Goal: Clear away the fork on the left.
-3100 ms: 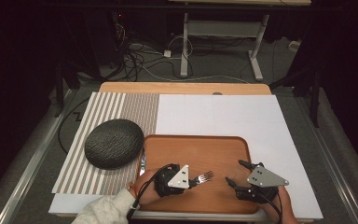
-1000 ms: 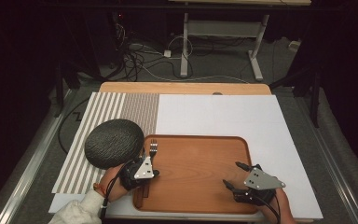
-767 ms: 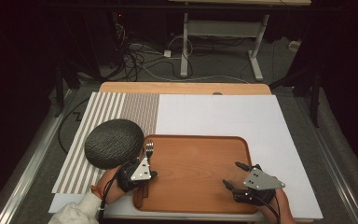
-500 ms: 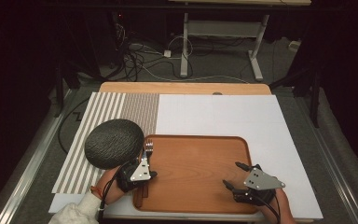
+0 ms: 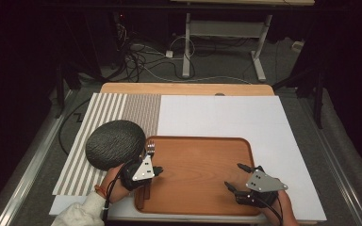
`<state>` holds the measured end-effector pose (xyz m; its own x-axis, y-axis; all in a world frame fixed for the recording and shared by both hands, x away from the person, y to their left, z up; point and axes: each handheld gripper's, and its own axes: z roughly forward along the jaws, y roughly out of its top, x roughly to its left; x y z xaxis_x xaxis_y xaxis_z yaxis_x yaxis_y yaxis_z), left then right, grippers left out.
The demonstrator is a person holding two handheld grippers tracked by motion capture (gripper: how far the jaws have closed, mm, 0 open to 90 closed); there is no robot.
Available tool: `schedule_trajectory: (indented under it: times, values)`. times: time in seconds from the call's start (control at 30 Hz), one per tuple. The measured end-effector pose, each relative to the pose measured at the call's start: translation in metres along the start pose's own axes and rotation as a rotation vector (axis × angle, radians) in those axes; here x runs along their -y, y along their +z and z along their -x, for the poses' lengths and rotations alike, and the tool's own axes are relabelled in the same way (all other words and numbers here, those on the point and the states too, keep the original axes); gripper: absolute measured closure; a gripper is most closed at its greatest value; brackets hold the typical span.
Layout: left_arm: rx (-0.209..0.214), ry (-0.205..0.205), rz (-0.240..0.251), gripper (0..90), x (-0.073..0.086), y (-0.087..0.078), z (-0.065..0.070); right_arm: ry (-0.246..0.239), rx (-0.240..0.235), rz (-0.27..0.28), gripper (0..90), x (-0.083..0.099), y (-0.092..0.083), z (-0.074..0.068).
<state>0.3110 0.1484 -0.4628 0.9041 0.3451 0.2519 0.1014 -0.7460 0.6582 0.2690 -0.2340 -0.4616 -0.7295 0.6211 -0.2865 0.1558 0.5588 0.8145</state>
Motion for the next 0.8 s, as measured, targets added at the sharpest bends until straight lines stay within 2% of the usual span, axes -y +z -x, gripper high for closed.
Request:
schedule_trajectory:
  times: [0.23, 0.47, 0.57, 0.6, 0.63, 0.7, 0.77, 0.8]
  values:
    - [-0.044, 0.017, 0.046, 76.5, -0.0055, -0.0063, 0.0004, 0.000, 0.002, 0.004, 28.7, -0.0002, -0.0004, -0.0002]
    - [-0.094, 0.035, 0.062, 48.0, -0.0091, -0.0108, 0.0014, -0.002, 0.006, 0.004, 28.5, -0.0004, -0.0004, -0.0004]
    - [-0.090, 0.044, 0.067, 41.2, -0.0100, -0.0106, 0.0022, -0.001, 0.006, 0.003, 28.4, -0.0004, -0.0003, -0.0003]
    - [-0.102, 0.048, 0.068, 39.6, -0.0103, -0.0106, 0.0034, -0.001, 0.005, 0.003, 28.4, -0.0004, -0.0002, -0.0004]
    - [-0.116, 0.052, 0.067, 31.0, -0.0106, -0.0102, 0.0042, -0.003, 0.004, 0.003, 28.5, -0.0005, -0.0002, -0.0006]
    - [-0.135, 0.069, 0.062, 31.3, -0.0109, -0.0087, 0.0057, -0.003, 0.002, 0.003, 28.4, -0.0005, -0.0002, -0.0008]
    - [-0.144, 0.064, 0.076, 25.0, -0.0108, -0.0079, 0.0069, -0.003, 0.003, 0.005, 28.5, -0.0007, -0.0002, -0.0008]
    - [-0.163, 0.060, 0.084, 22.8, -0.0107, -0.0080, 0.0075, -0.004, 0.002, 0.005, 28.5, -0.0007, -0.0003, -0.0010]
